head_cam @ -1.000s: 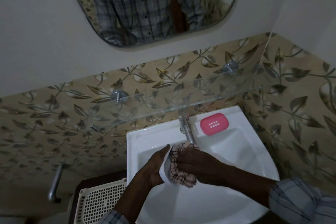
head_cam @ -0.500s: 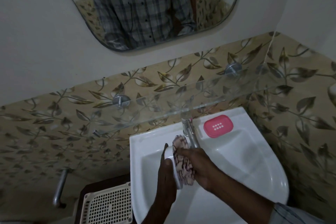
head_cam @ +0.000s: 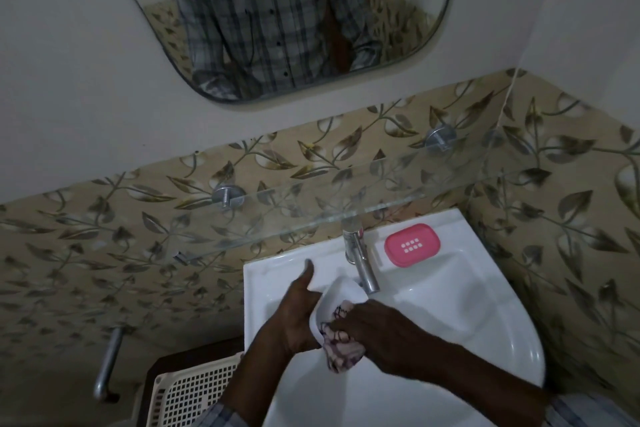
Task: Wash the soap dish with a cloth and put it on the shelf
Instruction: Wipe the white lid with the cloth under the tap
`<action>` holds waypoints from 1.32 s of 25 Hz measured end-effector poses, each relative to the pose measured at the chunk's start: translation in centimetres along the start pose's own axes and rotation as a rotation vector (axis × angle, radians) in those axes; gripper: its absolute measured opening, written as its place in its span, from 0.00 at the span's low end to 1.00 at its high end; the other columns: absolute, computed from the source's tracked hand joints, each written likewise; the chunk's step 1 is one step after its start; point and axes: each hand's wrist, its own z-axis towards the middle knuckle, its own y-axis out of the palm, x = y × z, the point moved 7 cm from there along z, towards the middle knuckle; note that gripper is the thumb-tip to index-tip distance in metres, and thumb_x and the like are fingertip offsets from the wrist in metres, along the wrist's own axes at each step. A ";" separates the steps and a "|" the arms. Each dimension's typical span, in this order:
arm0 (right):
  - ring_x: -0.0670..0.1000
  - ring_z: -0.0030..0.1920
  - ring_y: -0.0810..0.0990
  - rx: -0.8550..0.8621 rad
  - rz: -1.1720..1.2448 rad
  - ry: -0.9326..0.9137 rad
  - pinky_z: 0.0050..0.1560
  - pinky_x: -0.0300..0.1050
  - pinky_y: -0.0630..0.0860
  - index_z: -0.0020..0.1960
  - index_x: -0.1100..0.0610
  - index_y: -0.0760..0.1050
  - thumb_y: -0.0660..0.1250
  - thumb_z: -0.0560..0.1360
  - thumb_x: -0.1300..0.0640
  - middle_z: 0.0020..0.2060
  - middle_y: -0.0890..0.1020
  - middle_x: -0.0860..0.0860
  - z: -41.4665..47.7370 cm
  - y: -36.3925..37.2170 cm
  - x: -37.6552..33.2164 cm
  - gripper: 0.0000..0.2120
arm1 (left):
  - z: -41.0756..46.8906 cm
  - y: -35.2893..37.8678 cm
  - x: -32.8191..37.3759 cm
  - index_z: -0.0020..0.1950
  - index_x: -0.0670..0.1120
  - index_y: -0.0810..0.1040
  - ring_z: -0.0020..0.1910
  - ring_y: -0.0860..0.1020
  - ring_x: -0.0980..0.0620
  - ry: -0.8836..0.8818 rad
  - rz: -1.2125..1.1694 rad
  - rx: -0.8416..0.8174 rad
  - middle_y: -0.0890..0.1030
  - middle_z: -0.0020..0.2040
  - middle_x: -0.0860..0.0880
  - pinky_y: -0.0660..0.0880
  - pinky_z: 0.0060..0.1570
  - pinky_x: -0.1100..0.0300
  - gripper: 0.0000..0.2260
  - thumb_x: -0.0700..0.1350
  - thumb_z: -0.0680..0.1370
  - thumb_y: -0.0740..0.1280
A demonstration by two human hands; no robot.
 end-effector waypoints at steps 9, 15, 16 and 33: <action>0.55 0.47 0.87 0.414 1.236 1.088 0.49 0.53 0.84 0.56 0.56 0.82 0.71 0.77 0.56 0.46 0.88 0.53 -0.2 2.0 3.4 0.09 | 0.4 -0.2 -1.2 0.73 0.57 0.71 0.66 0.78 0.50 0.834 0.539 0.339 0.79 0.68 0.50 0.77 0.62 0.53 0.34 0.73 0.73 0.58; 0.51 0.49 0.85 0.297 0.931 0.822 0.50 0.44 0.82 0.52 0.56 0.81 0.77 0.68 0.61 0.46 0.87 0.52 3.9 -1.7 3.5 0.13 | 0.0 -1.8 1.3 0.79 0.51 0.56 0.73 0.68 0.39 0.694 0.569 0.274 0.69 0.75 0.39 0.67 0.71 0.42 0.51 0.76 0.64 0.64; 0.48 0.49 0.85 0.212 0.816 0.716 0.50 0.41 0.80 0.54 0.54 0.80 0.77 0.68 0.60 0.47 0.87 0.50 4.2 -2.0 3.2 0.15 | -0.5 -2.4 1.6 0.78 0.50 0.62 0.71 0.71 0.38 0.664 0.384 0.193 0.70 0.74 0.39 0.69 0.70 0.43 0.45 0.72 0.67 0.66; 0.62 0.51 0.85 0.706 1.326 0.939 0.47 0.57 0.83 0.58 0.56 0.81 0.71 0.72 0.69 0.50 0.87 0.56 0.1 -3.6 6.3 0.17 | 0.5 -3.3 -1.9 0.67 0.37 0.77 0.63 0.76 0.35 0.323 -0.233 -0.021 0.76 0.67 0.33 0.68 0.69 0.39 0.31 0.62 0.78 0.61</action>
